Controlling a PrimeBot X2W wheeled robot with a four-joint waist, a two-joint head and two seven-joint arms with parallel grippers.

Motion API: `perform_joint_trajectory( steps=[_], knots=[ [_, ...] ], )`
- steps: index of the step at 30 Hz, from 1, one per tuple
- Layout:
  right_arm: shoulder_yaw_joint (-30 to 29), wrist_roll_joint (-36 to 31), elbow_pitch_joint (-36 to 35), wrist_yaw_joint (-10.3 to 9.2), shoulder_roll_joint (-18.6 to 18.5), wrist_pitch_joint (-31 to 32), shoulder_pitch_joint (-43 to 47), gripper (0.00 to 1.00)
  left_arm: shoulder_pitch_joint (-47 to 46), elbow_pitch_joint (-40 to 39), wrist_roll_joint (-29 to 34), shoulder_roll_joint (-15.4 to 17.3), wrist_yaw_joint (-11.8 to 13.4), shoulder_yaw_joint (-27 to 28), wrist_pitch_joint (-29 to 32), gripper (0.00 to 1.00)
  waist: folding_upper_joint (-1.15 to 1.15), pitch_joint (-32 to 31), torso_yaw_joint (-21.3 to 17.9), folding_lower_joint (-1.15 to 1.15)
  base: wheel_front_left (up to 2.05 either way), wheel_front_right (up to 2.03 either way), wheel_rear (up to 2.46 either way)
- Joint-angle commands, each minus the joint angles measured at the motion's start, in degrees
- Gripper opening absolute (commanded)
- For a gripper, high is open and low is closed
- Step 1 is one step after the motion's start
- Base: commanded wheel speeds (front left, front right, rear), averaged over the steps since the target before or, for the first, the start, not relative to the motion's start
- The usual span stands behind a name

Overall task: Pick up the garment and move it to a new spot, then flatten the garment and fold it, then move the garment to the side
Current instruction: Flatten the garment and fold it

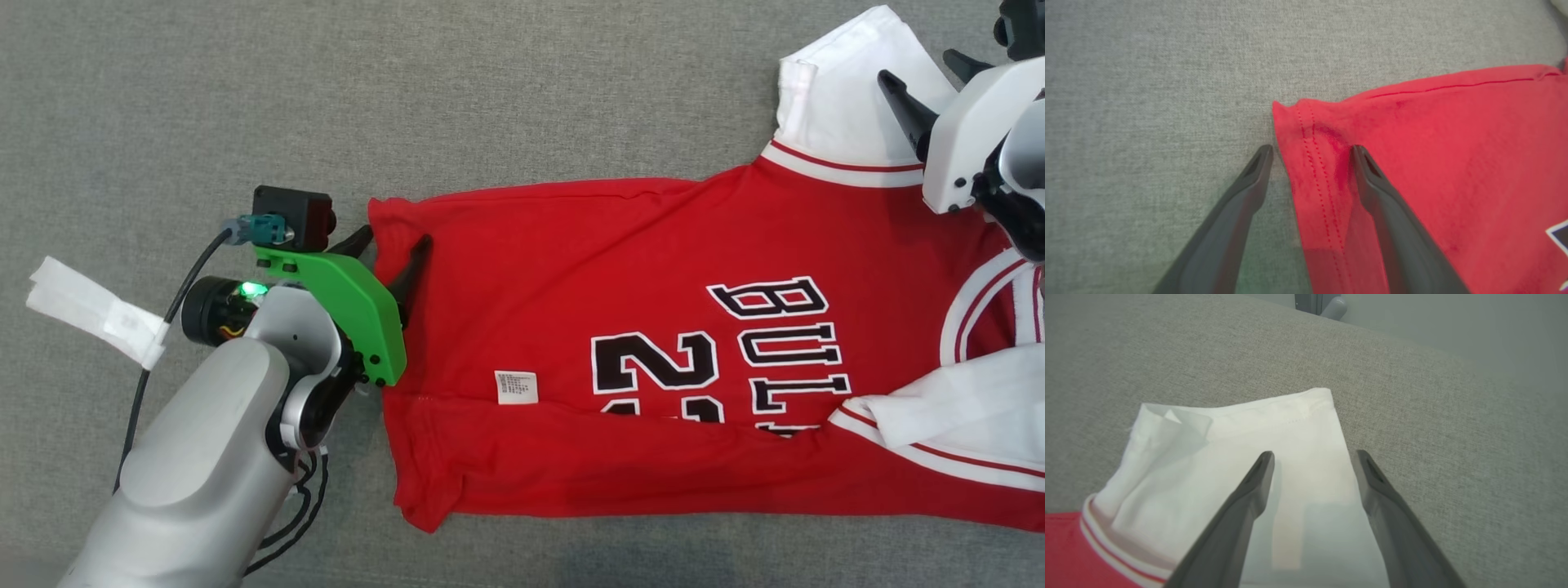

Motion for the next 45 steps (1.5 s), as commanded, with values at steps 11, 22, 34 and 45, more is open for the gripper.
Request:
perform_joint_trajectory(
  steps=[11, 22, 34, 45],
  knots=[
    [3.5, -1.4, 11.1, -0.05, 1.0, -3.8, -6.5, 1.00, -3.6, 4.9, 0.8, -3.8, -4.7, -4.2, 0.9, 0.24, 0.00, 1.4, 1.8, -0.01, 0.00, 0.00, 0.00],
    [7.0, 3.5, 14.1, -0.05, 2.8, -10.9, -7.8, 0.00, -5.3, 6.4, 1.2, -2.9, -5.0, -2.7, -2.8, 0.00, 0.00, 0.1, 0.5, -0.01, 0.00, 0.00, 0.00],
    [9.6, 14.1, 2.5, -0.05, -3.0, -19.3, -1.4, 0.00, -1.0, 0.8, 0.8, 1.2, -4.2, 0.3, -9.0, 0.00, 0.00, -3.9, -4.0, -0.01, 0.00, 0.00, 0.00],
    [3.8, 20.5, -17.1, -0.04, -7.0, -26.2, 26.6, 0.00, 19.0, -16.6, -1.7, 6.5, 0.8, 3.5, -17.3, 0.00, 0.00, -9.5, -9.2, -0.01, 0.00, 0.00, 0.00]
  ],
)
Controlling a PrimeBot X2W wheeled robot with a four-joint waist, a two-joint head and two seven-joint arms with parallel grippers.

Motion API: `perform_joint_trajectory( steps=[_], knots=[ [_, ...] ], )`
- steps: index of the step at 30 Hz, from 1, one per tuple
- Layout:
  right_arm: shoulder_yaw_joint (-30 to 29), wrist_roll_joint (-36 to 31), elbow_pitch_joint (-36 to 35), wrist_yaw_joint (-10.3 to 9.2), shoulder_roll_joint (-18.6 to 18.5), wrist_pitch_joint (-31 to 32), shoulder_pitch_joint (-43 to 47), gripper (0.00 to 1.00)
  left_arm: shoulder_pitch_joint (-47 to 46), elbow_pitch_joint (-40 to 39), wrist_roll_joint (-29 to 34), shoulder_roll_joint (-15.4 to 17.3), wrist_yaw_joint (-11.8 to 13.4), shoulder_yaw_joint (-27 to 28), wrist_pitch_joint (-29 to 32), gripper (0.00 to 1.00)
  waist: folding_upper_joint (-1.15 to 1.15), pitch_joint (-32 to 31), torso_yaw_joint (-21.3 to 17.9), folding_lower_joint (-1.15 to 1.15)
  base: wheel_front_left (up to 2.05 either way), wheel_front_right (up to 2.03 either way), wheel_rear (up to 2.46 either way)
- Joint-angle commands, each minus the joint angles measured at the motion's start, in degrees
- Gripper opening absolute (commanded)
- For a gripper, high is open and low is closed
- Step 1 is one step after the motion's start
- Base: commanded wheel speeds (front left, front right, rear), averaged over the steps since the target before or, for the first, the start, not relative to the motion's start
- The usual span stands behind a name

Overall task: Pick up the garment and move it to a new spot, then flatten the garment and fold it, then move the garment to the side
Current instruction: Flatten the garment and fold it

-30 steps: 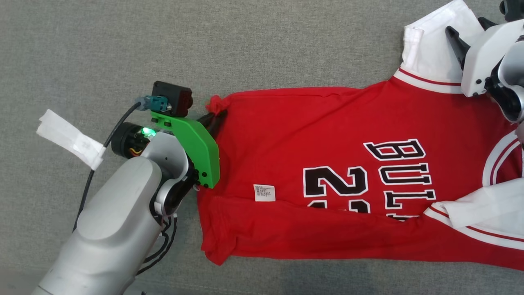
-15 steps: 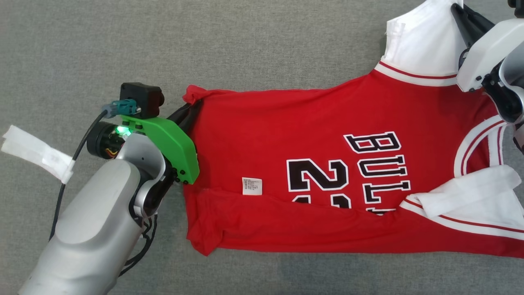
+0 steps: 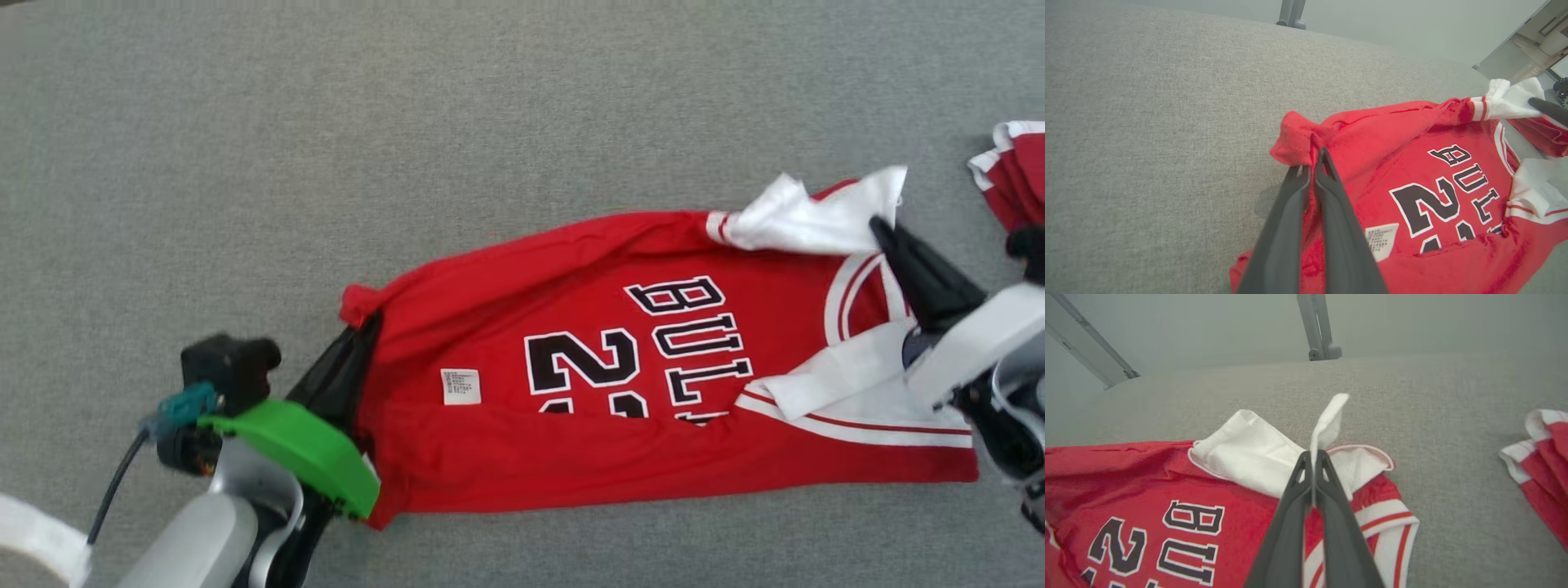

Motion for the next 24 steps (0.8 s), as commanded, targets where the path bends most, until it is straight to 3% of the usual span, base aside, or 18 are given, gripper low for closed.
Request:
perform_joint_trajectory(
  steps=[1, 7, 11, 12, 13, 14, 15, 20, 21, 24],
  knots=[
    [-0.8, 0.3, -1.0, -0.05, 1.1, -0.4, 3.5, 0.00, 3.5, -1.4, -0.8, 1.2, 1.1, 0.9, -1.4, 0.00, 0.00, -1.9, -3.0, 0.00, 0.00, 0.00, 0.00],
    [-2.3, -2.2, 0.4, -0.03, 5.0, -0.4, 10.9, 0.00, 12.4, -2.0, -1.7, 3.0, 2.5, 1.6, -4.9, 0.00, 0.00, -2.5, -4.7, 0.00, 0.00, 0.00, 0.00],
    [-2.8, -3.5, 1.9, -0.03, 6.5, -0.8, 11.5, 0.00, 13.9, -0.5, -2.1, 2.5, 3.0, 1.8, -6.0, 0.00, 0.00, -2.9, -5.0, 0.00, 0.00, 0.00, 0.00],
    [-2.9, -3.9, 2.3, -0.03, 7.0, -0.6, 11.6, 0.00, 14.2, -0.1, -1.7, 2.5, 3.1, 1.7, -6.4, 0.24, 0.00, -3.2, -5.1, 0.00, 0.00, 0.00, 0.00],
    [-3.0, -4.5, 2.3, -0.03, 7.1, -0.7, 11.6, 0.14, 14.4, 0.1, -1.3, 2.5, 3.2, 1.6, -6.5, 0.82, 0.00, -3.3, -5.1, 0.00, 0.00, 0.00, 0.00],
    [-3.7, -4.9, 2.3, -0.03, 7.2, -1.3, 11.6, 0.42, 14.7, 0.3, -1.5, 2.3, 3.2, 1.6, -6.5, 1.00, 0.00, -3.5, -5.0, 0.00, 0.00, 0.00, 0.00],
    [-4.1, -5.2, 2.4, -0.04, 7.2, -1.1, 11.9, 1.00, 14.9, 0.5, -1.8, 2.3, 3.2, 1.3, -6.1, 1.00, 0.00, -3.6, -5.0, 0.00, 0.00, 0.00, 0.00],
    [-6.7, -6.0, -0.2, -0.03, 5.2, 2.1, 13.0, 1.00, 16.7, 0.3, 1.2, 3.8, 4.8, -0.4, -6.5, 1.00, 0.00, -4.6, -4.7, 0.00, 0.00, 0.00, 0.00],
    [-9.9, -5.3, -1.9, -0.05, 4.8, 3.2, 13.3, 1.00, 18.2, 0.0, 3.4, 3.7, 8.0, 1.0, -9.9, 1.00, 0.00, -4.8, -4.8, 0.00, 0.00, 0.00, 0.00],
    [-13.8, -5.5, -3.8, -0.04, 5.0, 6.1, 13.6, 1.00, 20.1, -0.5, 6.8, 2.7, 13.1, 3.8, -14.7, 1.00, 0.00, -4.9, -4.3, 0.00, 0.00, 0.00, 0.00]
  ],
)
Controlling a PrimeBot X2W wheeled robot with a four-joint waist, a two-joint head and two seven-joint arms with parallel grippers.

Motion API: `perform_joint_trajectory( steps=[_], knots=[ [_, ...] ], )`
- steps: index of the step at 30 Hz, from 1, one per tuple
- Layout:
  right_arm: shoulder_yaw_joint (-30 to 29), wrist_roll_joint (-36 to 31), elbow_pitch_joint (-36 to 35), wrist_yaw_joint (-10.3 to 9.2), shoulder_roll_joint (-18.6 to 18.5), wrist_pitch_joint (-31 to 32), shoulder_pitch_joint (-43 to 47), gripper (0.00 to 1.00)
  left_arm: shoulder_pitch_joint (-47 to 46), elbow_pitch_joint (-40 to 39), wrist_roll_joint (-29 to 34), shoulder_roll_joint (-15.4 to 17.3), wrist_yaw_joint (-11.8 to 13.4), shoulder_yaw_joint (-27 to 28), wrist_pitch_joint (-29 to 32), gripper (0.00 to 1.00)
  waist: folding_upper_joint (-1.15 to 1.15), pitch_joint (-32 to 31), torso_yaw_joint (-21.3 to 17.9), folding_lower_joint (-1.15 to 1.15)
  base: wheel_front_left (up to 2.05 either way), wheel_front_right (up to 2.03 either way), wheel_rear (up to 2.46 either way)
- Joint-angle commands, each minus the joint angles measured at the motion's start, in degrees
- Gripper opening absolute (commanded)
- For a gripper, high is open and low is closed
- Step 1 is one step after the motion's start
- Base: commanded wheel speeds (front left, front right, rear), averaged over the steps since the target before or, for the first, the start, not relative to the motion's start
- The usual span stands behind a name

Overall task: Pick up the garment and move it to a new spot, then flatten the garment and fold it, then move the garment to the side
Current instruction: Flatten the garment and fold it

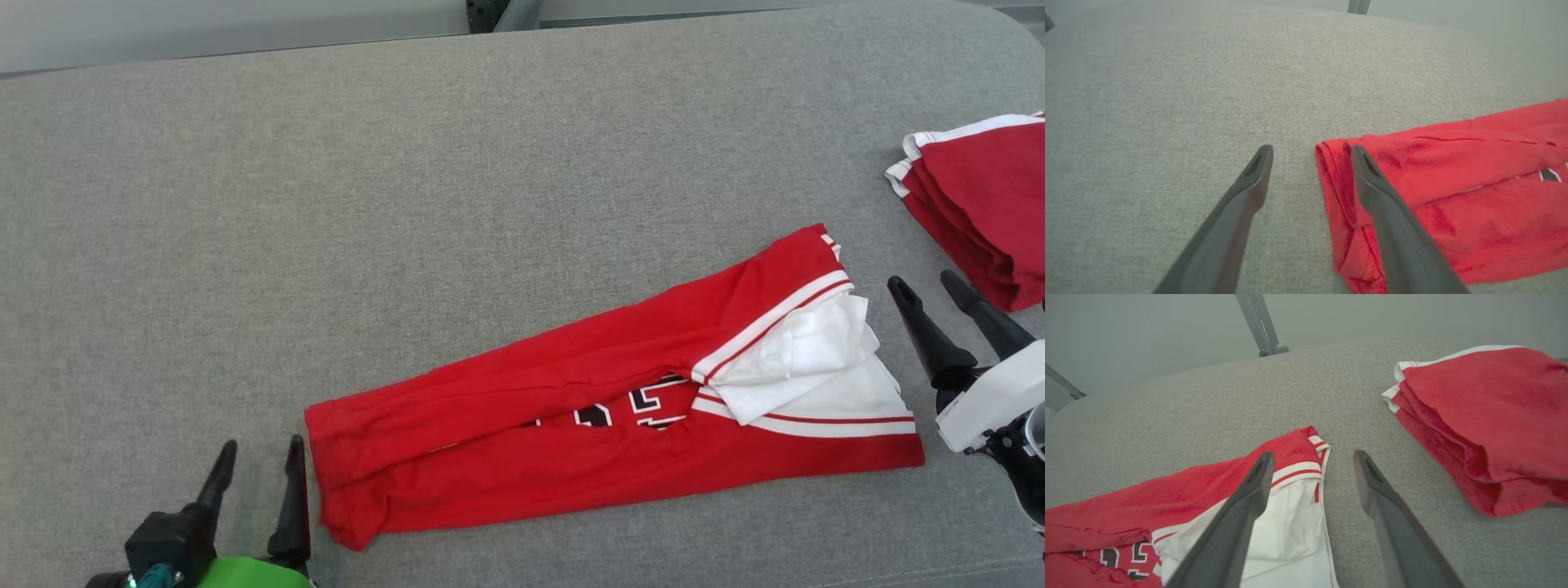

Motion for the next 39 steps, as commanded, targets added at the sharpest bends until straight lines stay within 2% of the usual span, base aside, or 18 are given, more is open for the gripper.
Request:
perform_joint_trajectory(
  steps=[1, 3, 6, 10, 14, 19, 20, 23, 26, 27, 28, 35, 39],
  knots=[
    [-1.6, -0.6, 0.0, -0.03, 0.7, 1.8, 0.6, 1.00, 0.8, -0.4, 2.9, -0.4, 2.3, 1.6, -1.5, 1.00, 0.00, 0.2, 0.6, 0.00, 0.00, 0.00, 0.00],
    [-2.7, -2.0, 1.5, -0.03, 1.8, 4.1, -0.2, 1.00, 0.6, -1.0, 5.1, -2.4, 3.5, 3.6, -2.2, 1.00, 0.00, 0.6, 1.4, 0.00, 0.00, 0.00, 0.00],
    [-2.6, -3.9, 4.8, -0.02, 4.6, 6.7, -1.9, 1.00, -0.7, -1.4, 9.3, -5.5, 2.9, 6.5, -2.5, 1.00, 0.00, 0.8, 2.7, 0.00, 0.00, 0.00, 0.00],
    [-2.2, -4.9, 11.8, -0.03, 8.0, 8.2, -3.2, 1.00, -0.9, 0.6, 13.3, -10.1, -0.3, 8.8, -2.4, 1.00, 0.00, 0.9, 4.6, 0.00, 0.00, 0.00, 0.00],
    [-1.7, -7.2, 18.7, -0.08, 9.3, 8.2, -3.2, 1.00, -1.1, 4.0, 15.5, -13.8, -4.4, 10.6, -2.4, 1.00, 0.00, 0.8, 6.3, 0.00, 0.00, 0.00, 0.00],
    [1.5, -4.6, 23.2, -0.02, 11.8, 10.3, -3.0, 1.00, -0.6, 6.5, 17.9, -17.5, -8.6, 13.6, -2.4, 1.00, 0.00, 0.7, 6.7, 0.00, 0.00, 0.00, 0.00],
    [3.6, -1.5, 22.6, 0.24, 12.9, 11.1, -3.3, 0.00, 0.0, 7.4, 18.6, -18.6, -10.1, 14.6, -2.4, 1.00, 0.00, 0.3, 6.3, 0.00, 0.00, 0.00, 0.00],
    [5.0, 3.4, 20.4, 0.26, 11.7, 11.1, -3.9, 0.00, 0.7, 9.0, 19.4, -19.9, -12.5, 15.7, -2.4, 1.00, 0.00, -0.6, 5.6, 0.00, 0.00, 0.00, 0.00],
    [4.4, 6.4, 19.6, -0.02, 7.4, 10.5, -4.8, 0.00, 0.9, 10.8, 20.2, -21.0, -14.7, 16.7, -2.4, 1.00, 0.00, -1.7, 4.9, 0.00, 0.00, 0.00, 0.00],
    [3.1, 8.1, 19.7, -0.08, 4.4, 10.0, -5.5, 0.00, 0.9, 12.1, 20.5, -21.5, -16.1, 17.3, -2.4, 1.00, 0.00, -2.5, 4.5, 0.00, 0.00, 0.00, 0.00],
    [2.3, 8.6, 19.9, -0.08, 2.9, 9.8, -5.9, 0.00, 0.8, 12.8, 20.8, -21.7, -16.8, 17.5, -2.4, 1.00, 0.00, -2.9, 4.3, 0.00, 0.00, 0.00, 0.00],
    [-2.8, 9.8, 18.6, -0.05, -7.2, 8.0, -5.1, 0.00, 1.1, 16.0, 22.5, -23.6, -19.6, 19.3, -2.4, 1.00, 0.00, -5.7, 4.4, 0.00, 0.00, 0.00, 0.00],
    [-2.6, 8.0, 10.9, -0.01, -8.8, 8.0, -2.2, 0.00, 1.8, 16.4, 22.9, -24.5, -20.3, 19.7, -2.4, 1.00, 0.00, -6.7, 4.6, 0.00, 0.00, 0.00, 0.00]
  ],
)
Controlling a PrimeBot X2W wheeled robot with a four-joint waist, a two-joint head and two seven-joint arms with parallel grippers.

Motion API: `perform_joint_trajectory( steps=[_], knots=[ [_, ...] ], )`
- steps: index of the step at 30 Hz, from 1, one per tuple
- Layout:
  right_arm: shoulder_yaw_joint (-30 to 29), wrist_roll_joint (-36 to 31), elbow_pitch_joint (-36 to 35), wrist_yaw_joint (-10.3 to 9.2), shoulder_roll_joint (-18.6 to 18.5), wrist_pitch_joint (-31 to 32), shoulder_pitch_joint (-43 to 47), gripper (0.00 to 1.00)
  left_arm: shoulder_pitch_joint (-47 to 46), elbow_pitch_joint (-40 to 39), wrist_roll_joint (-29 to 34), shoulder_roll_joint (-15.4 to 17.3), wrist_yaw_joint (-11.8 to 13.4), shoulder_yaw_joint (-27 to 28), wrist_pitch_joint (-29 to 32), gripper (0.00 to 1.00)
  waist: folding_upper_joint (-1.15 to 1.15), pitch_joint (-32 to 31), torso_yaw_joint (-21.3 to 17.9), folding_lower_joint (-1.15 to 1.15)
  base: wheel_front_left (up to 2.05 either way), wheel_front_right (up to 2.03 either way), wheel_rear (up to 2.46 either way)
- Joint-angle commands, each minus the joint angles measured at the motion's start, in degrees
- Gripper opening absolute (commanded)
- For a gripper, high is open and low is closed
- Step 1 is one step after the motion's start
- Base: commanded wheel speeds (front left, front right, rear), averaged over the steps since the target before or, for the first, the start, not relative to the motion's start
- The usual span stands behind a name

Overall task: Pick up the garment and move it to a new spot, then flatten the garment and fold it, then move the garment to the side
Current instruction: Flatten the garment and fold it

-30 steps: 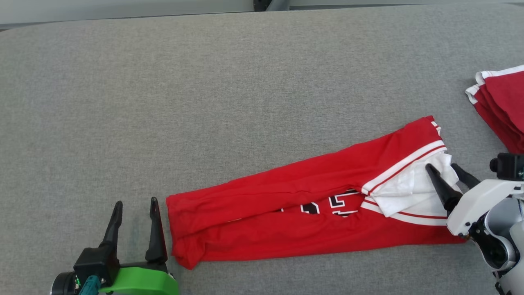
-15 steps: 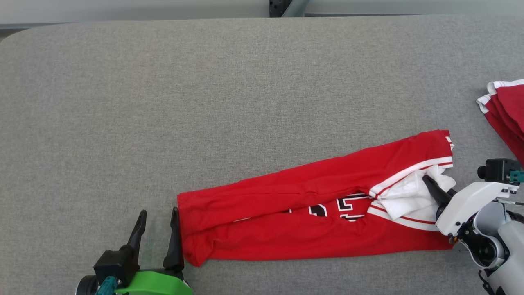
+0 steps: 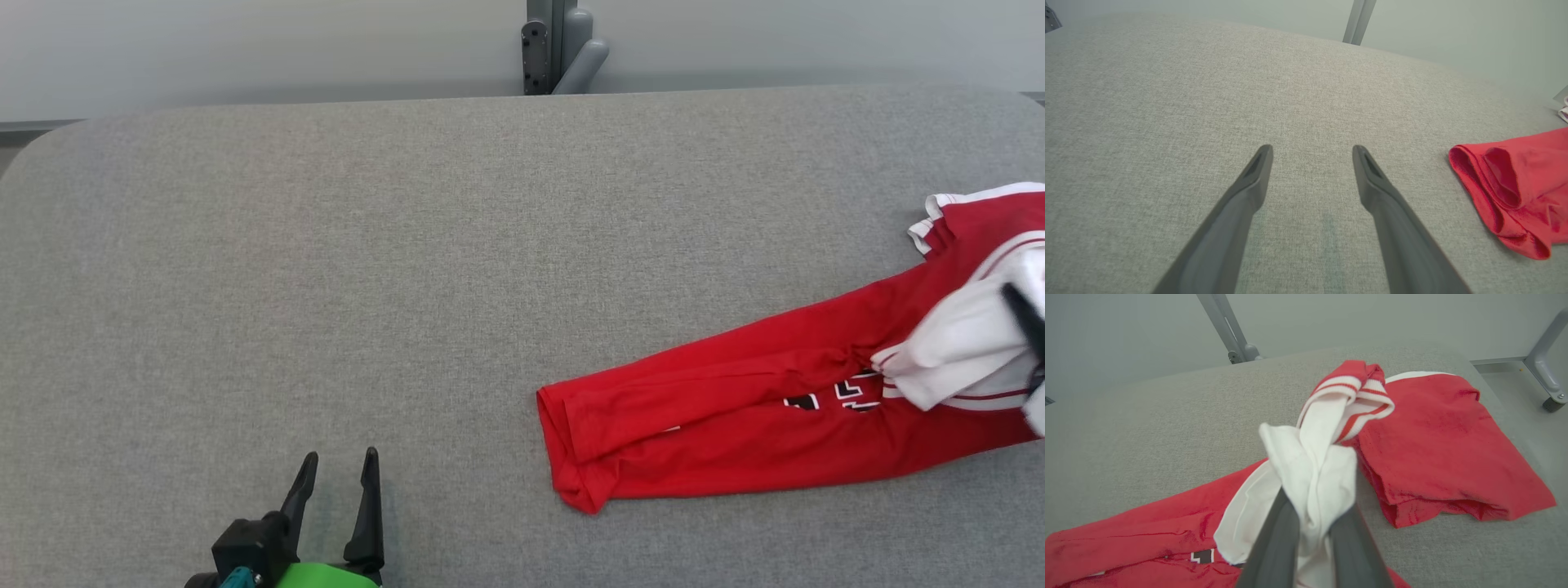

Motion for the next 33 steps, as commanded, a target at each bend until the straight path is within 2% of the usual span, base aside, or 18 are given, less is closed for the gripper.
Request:
perform_joint_trajectory(
  steps=[1, 5, 7, 10, 11, 13, 15, 21, 22, 23, 24, 30, 33],
  knots=[
    [0.9, -1.0, -3.2, 0.01, 1.5, 0.3, 1.6, 0.00, 1.1, 0.0, 0.1, -0.2, -0.3, 0.2, -0.1, 1.00, 0.00, -0.5, 0.1, 0.00, 0.00, 0.00, 0.00],
    [7.0, -4.7, -15.5, 0.01, 7.5, 3.3, 5.1, 0.00, 0.9, 0.1, 0.1, -0.5, -0.6, 0.3, -0.1, 1.00, 0.00, 0.1, -0.2, 0.00, 0.00, 0.00, 0.00],
    [11.0, -7.2, -18.8, 0.01, 12.3, 5.1, 5.4, 0.00, 0.2, 0.5, 0.3, -0.6, -0.9, -0.1, -0.1, 1.00, 0.00, 0.6, -0.3, 0.00, 0.00, 0.00, 0.00],
    [15.6, -11.2, -18.1, 0.01, 20.8, 6.5, 3.9, 0.00, -1.4, 1.4, 0.6, -0.7, -1.5, -1.2, -0.1, 1.00, 0.00, 1.4, -0.2, 0.00, 0.00, 0.00, 0.00],
    [17.1, -14.1, -15.3, 0.00, 25.3, 6.4, 2.6, 0.00, -2.3, 1.9, 0.3, -0.7, -1.6, -2.4, -0.1, 1.00, 0.00, 1.9, 0.5, 0.00, 0.00, 0.00, 0.00],
    [18.3, -16.6, -12.5, 0.02, 29.1, 5.7, 1.9, 0.00, -3.0, 2.3, -0.1, -0.6, -1.6, -3.5, -0.1, 1.00, 0.00, 2.1, 1.4, 0.00, 0.00, 0.00, 0.00],
    [18.8, -17.7, -10.2, 0.02, 31.6, 5.2, 1.4, 0.00, -3.8, 2.7, -0.4, -0.6, -1.3, -3.9, -0.1, 1.00, 0.00, 2.3, 2.2, 0.00, 0.00, 0.00, 0.00],
    [19.6, -19.8, -6.9, 0.01, 33.4, 4.1, 0.3, 0.00, -3.3, 3.2, -0.7, -0.6, -0.8, -3.7, -0.1, 1.00, 0.00, 2.5, 3.2, 0.00, 0.00, 0.00, 0.00],
    [19.2, -20.2, -6.5, 0.01, 33.6, 3.5, 0.2, 0.19, -3.1, 3.2, -0.7, -0.6, -0.7, -3.7, -0.1, 1.00, 0.00, 2.4, 3.3, 0.00, 0.00, 0.00, 0.00],
    [19.3, -20.6, -6.4, 0.01, 33.8, 2.8, 0.2, 0.89, -3.0, 3.3, -0.9, -0.6, -0.7, -3.6, -0.1, 1.00, 0.00, 2.3, 3.3, 0.00, 0.00, 0.00, 0.00],
    [19.3, -20.6, -6.4, 0.01, 34.2, 2.1, 0.2, 1.00, -2.8, 3.3, -1.0, -0.6, -0.6, -3.6, -0.1, 1.00, 0.00, 2.3, 3.3, 0.00, 0.00, 0.00, 0.00],
    [17.6, -20.4, -10.3, 0.01, 33.6, -3.9, 2.1, 1.00, -1.8, 3.3, -0.9, -0.6, -0.4, -2.8, -0.1, 1.00, 0.00, 1.2, 2.6, 0.00, 0.00, 0.00, 0.00],
    [14.4, -20.6, -14.1, 0.01, 32.5, -8.8, 5.1, 1.00, -1.0, 3.4, -0.3, -0.6, -0.7, -2.0, -0.1, 1.00, 0.00, 0.2, 1.9, 0.00, 0.00, 0.00, 0.00]
  ],
)
